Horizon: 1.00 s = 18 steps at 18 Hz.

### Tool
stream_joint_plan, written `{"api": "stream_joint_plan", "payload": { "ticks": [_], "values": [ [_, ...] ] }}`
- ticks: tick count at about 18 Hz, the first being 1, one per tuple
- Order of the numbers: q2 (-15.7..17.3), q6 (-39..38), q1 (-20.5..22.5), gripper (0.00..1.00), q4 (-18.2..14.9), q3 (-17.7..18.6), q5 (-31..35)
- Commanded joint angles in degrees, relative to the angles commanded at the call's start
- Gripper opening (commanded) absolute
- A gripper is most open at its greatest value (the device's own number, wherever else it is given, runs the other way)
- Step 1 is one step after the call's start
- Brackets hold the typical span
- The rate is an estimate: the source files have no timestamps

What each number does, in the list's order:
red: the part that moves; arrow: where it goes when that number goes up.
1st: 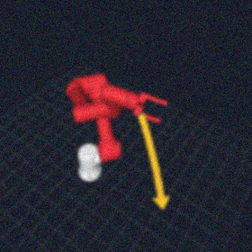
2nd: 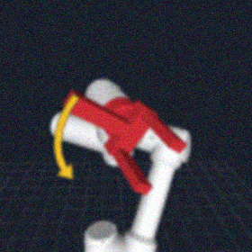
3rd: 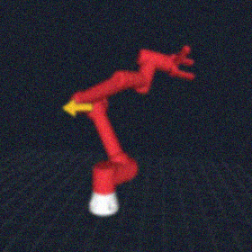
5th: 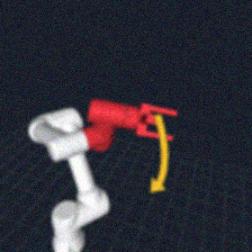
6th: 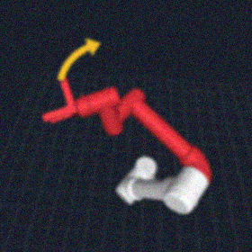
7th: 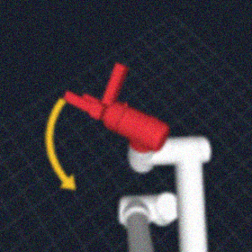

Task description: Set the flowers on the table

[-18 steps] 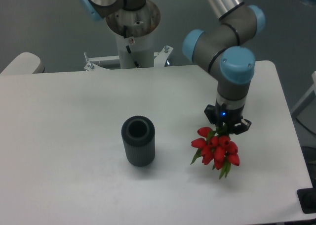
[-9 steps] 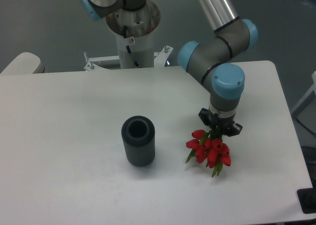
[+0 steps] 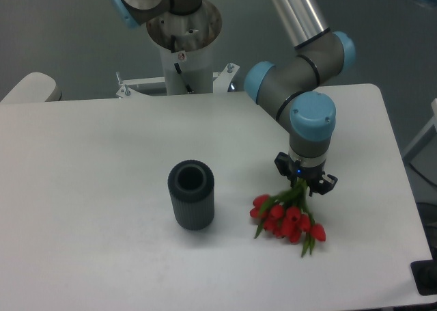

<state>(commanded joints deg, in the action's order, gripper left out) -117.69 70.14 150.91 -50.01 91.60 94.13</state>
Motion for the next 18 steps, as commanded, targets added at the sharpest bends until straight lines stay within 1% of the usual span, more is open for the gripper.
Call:
{"api": "stream_joint_plan", "payload": {
  "ticks": [2, 4, 7, 9, 11, 12, 13, 14, 15, 16, 18],
  "values": [
    [-0.1, -0.3, -0.3, 1.0, -0.3, -4.0, -0.4],
    [-0.4, 0.3, -1.1, 1.0, -0.1, -6.6, -0.5],
    [-1.2, 4.1, -1.9, 1.0, -0.2, -10.9, -3.9],
    [-1.8, 6.5, -1.8, 1.0, -0.3, -13.7, -6.4],
    [-2.6, 8.3, -1.4, 1.0, -1.1, -17.3, -7.4],
    [-3.1, 9.1, -1.3, 1.0, -2.4, -19.3, -7.3],
    [-3.5, 10.8, -1.1, 1.0, -5.0, -21.1, -7.3],
    [-3.6, 14.0, -0.4, 1.0, -6.8, -22.2, -7.3],
    [-3.7, 19.1, 0.3, 1.0, -7.7, -23.3, -7.3],
    [-3.6, 21.1, 1.0, 1.0, -7.9, -23.4, -7.4],
    [-3.5, 23.5, 2.4, 1.0, -9.5, -24.0, -8.3]
  ]
}}
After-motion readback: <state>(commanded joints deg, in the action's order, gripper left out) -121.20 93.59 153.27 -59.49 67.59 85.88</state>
